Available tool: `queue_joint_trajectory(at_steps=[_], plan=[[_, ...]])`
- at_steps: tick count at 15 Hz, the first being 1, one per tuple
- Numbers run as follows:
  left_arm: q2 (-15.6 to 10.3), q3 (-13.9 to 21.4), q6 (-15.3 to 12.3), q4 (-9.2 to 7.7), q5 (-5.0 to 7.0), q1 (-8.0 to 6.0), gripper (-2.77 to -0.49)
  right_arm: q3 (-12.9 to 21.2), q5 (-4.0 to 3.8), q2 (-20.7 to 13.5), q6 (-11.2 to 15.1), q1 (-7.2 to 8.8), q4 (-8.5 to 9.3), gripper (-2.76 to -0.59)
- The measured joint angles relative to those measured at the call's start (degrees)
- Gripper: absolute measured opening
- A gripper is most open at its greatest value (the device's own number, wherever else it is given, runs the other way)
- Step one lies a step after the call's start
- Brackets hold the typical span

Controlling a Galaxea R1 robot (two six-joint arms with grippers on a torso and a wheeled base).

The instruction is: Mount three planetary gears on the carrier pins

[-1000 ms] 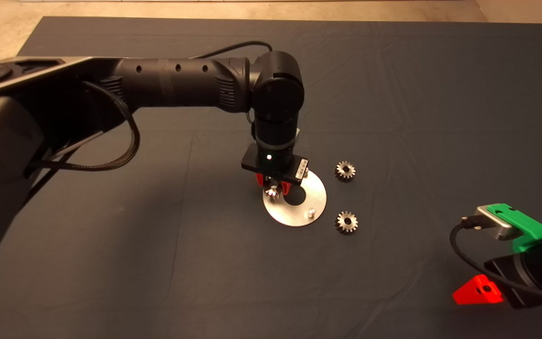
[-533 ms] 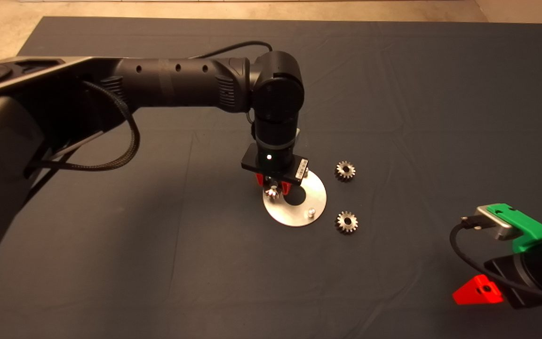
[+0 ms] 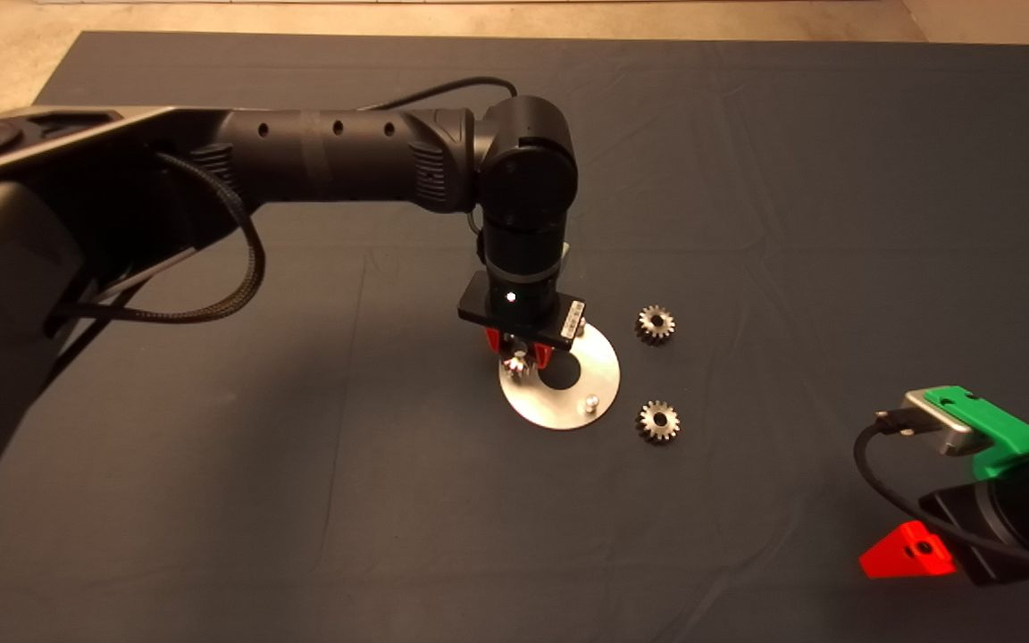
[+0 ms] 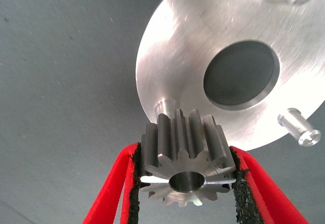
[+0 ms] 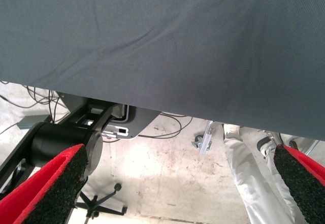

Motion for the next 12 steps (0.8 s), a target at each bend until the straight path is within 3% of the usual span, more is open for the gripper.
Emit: queue_joint_trajectory(at_steps=[12], plan=[[0.0,1.4,0.0,0.13,0.02,-0.96,-2.26,0.0,0.00,0.0,0.0,0.00,0.00,-0.62]])
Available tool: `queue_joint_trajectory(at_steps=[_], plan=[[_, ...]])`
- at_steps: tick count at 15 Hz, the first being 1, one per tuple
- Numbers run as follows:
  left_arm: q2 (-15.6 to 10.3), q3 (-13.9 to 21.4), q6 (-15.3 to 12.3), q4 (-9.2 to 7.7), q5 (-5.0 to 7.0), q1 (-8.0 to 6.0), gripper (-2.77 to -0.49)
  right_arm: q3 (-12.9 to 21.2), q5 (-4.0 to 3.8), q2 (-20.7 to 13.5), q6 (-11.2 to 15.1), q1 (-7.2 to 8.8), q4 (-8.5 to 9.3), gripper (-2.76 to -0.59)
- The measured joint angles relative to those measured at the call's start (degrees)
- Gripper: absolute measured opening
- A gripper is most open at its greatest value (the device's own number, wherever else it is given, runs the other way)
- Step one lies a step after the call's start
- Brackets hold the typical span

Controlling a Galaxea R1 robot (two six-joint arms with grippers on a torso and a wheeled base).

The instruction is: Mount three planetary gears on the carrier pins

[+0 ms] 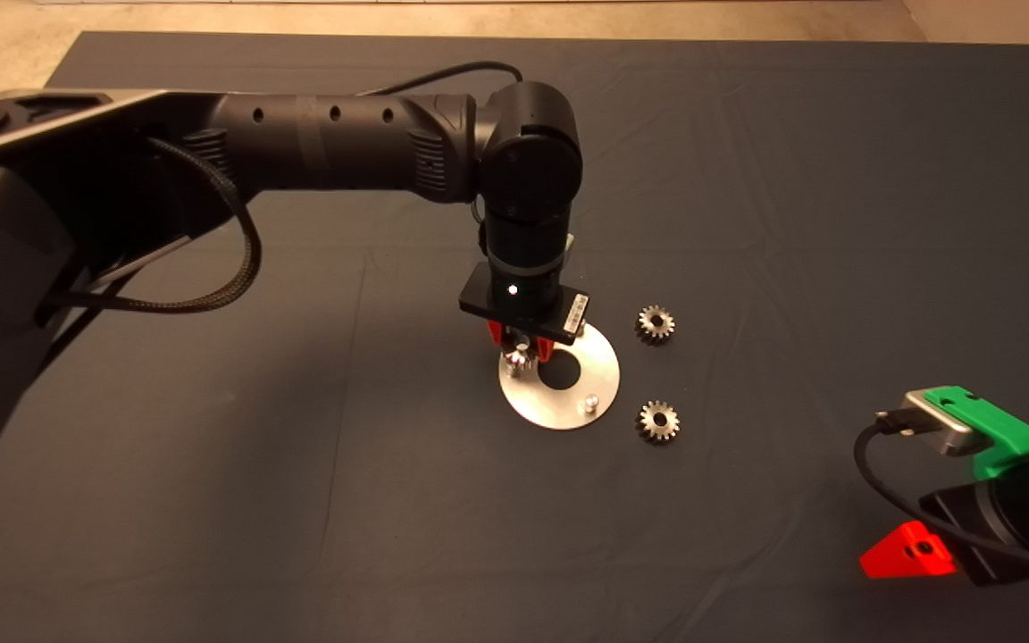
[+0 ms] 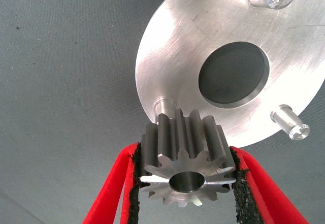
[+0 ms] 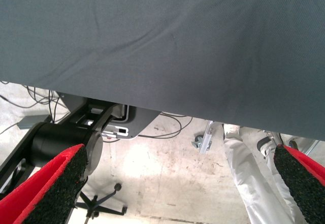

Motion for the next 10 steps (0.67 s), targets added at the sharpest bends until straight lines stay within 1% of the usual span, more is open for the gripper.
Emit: queue_joint_trajectory(at_steps=[10], plan=[[0.0,0.8,0.1,-0.02,0.00,0.00,-2.26,0.0,0.00,0.0,0.0,0.00,0.00,-0.62]])
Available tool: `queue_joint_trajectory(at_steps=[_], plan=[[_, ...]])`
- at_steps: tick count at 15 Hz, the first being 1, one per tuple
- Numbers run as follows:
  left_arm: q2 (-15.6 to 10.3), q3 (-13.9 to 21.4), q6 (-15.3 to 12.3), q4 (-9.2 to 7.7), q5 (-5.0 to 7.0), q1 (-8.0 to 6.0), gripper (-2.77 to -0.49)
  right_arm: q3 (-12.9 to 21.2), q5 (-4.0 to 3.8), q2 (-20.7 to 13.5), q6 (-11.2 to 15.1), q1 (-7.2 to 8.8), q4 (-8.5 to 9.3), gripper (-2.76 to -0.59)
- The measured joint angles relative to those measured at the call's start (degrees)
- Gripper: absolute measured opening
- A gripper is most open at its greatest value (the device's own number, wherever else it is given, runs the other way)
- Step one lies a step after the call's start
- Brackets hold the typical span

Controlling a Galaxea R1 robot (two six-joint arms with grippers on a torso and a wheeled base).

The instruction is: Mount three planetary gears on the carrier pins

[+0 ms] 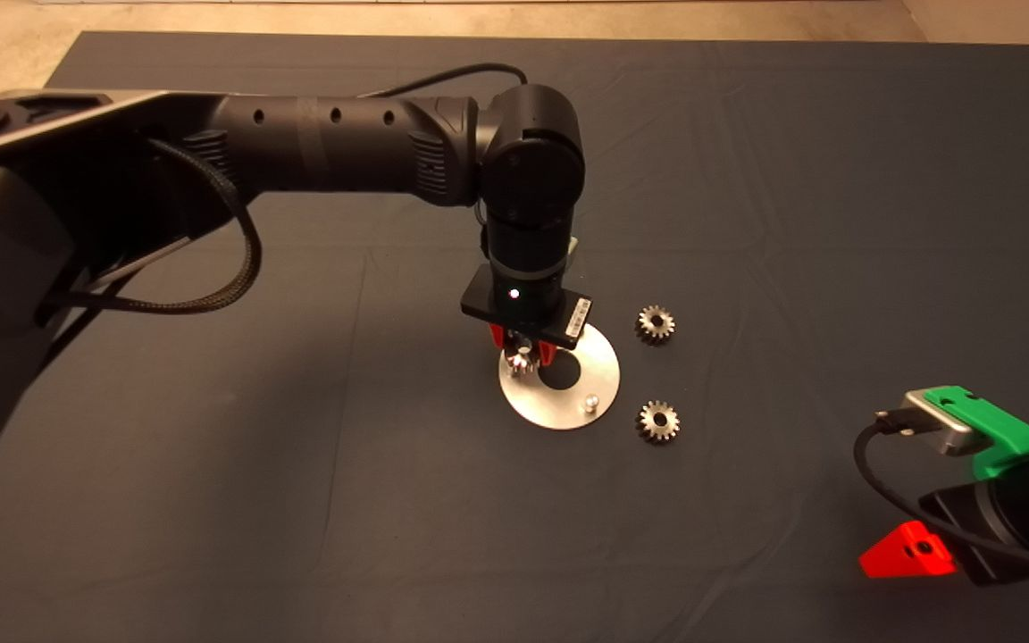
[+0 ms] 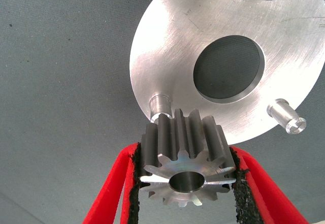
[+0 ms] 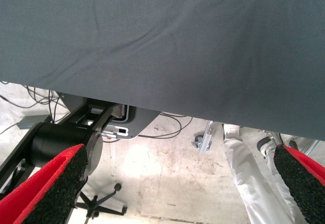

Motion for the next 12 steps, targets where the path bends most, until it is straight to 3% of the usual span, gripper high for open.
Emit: queue_joint_trajectory(at_steps=[9,12], plan=[[0.0,0.3,0.0,0.00,0.00,0.12,-2.26,0.0,0.00,0.0,0.0,0.00,0.00,-0.62],[-0.1,0.9,0.0,0.00,0.02,1.13,-2.26,0.0,0.00,0.0,0.0,0.00,0.00,-0.62]])
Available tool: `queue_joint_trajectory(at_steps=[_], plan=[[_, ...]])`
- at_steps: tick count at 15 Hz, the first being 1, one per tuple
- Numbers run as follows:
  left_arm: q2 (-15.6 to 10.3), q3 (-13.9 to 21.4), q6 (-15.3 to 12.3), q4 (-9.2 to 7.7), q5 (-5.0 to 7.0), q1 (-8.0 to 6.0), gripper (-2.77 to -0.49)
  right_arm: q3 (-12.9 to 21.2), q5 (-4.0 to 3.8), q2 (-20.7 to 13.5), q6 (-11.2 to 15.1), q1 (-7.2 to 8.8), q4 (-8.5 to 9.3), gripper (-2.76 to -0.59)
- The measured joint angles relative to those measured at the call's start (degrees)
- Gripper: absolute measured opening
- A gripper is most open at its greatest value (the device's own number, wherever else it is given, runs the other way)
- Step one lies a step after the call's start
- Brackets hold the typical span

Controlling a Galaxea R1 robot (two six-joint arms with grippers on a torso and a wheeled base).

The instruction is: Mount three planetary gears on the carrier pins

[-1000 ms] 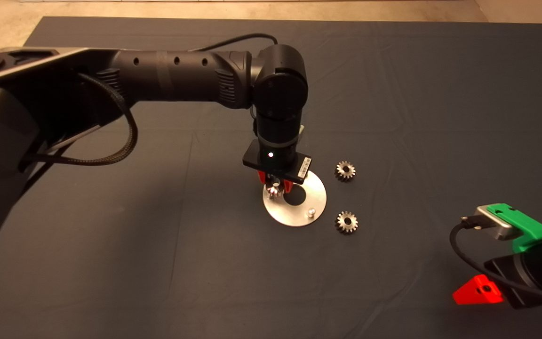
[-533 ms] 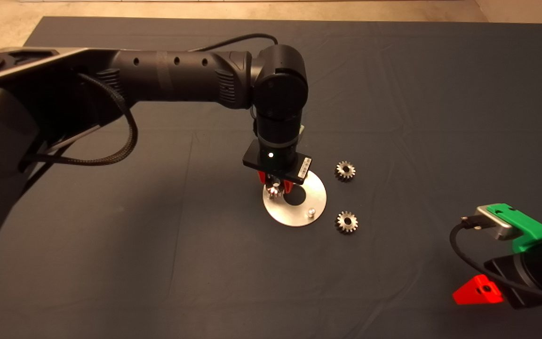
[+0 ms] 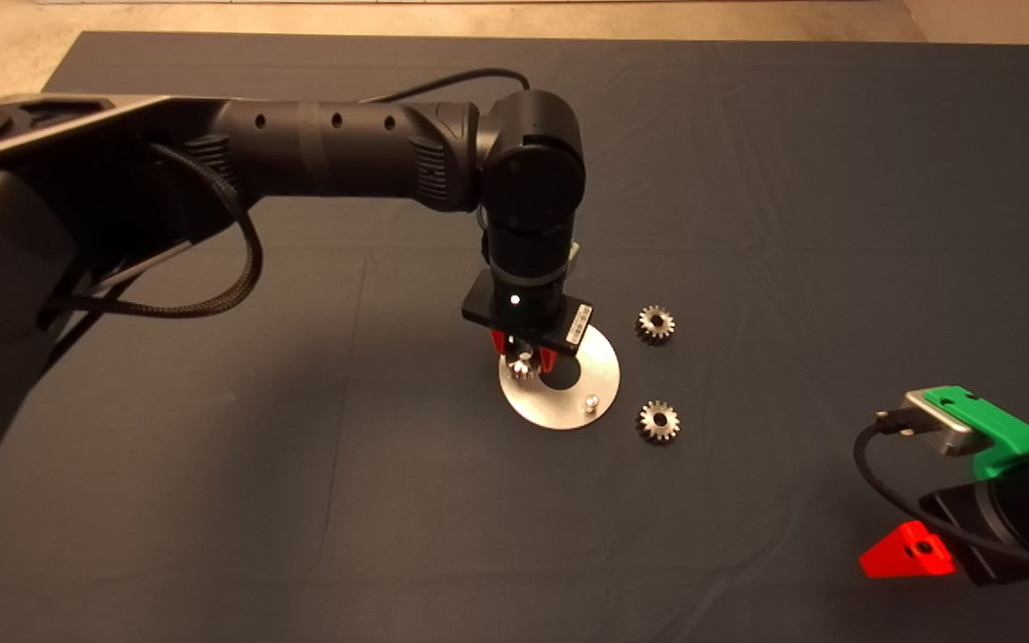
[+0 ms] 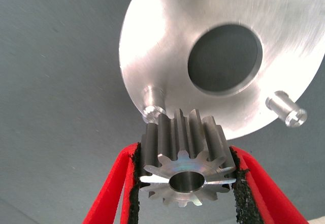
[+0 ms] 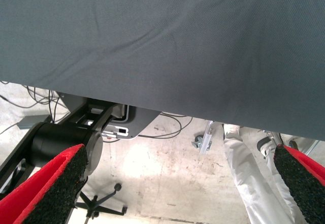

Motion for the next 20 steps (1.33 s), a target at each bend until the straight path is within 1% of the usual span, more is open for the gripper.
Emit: queue_joint_trajectory(at_steps=[1,8,10,12,15,17,19,20], plan=[[0.0,0.1,0.0,-0.02,-0.02,0.20,-2.26,0.0,0.00,0.0,0.0,0.00,0.00,-0.62],[-0.1,0.3,0.2,0.00,0.02,0.20,-2.27,0.0,-0.01,0.0,0.0,0.02,0.01,-0.62],[-0.1,0.3,0.8,0.07,0.02,0.25,-2.26,0.0,-0.01,0.0,0.0,0.00,0.01,-0.62],[-0.1,0.3,1.4,0.35,0.02,0.66,-2.26,0.0,-0.01,0.0,0.0,0.00,0.01,-0.62],[-0.1,0.3,1.9,1.18,0.02,1.13,-2.26,0.0,-0.01,0.0,0.0,0.00,0.01,-0.62],[-0.1,0.3,2.6,1.99,0.04,1.13,-2.26,0.0,-0.01,0.0,0.0,0.00,0.01,-0.62],[-0.1,0.3,2.9,2.47,0.04,1.13,-2.26,0.0,0.00,0.0,0.0,0.00,0.04,-0.62],[-0.1,0.3,3.0,2.98,0.04,1.13,-2.26,0.0,-0.01,0.0,0.0,0.00,0.04,-0.62]])
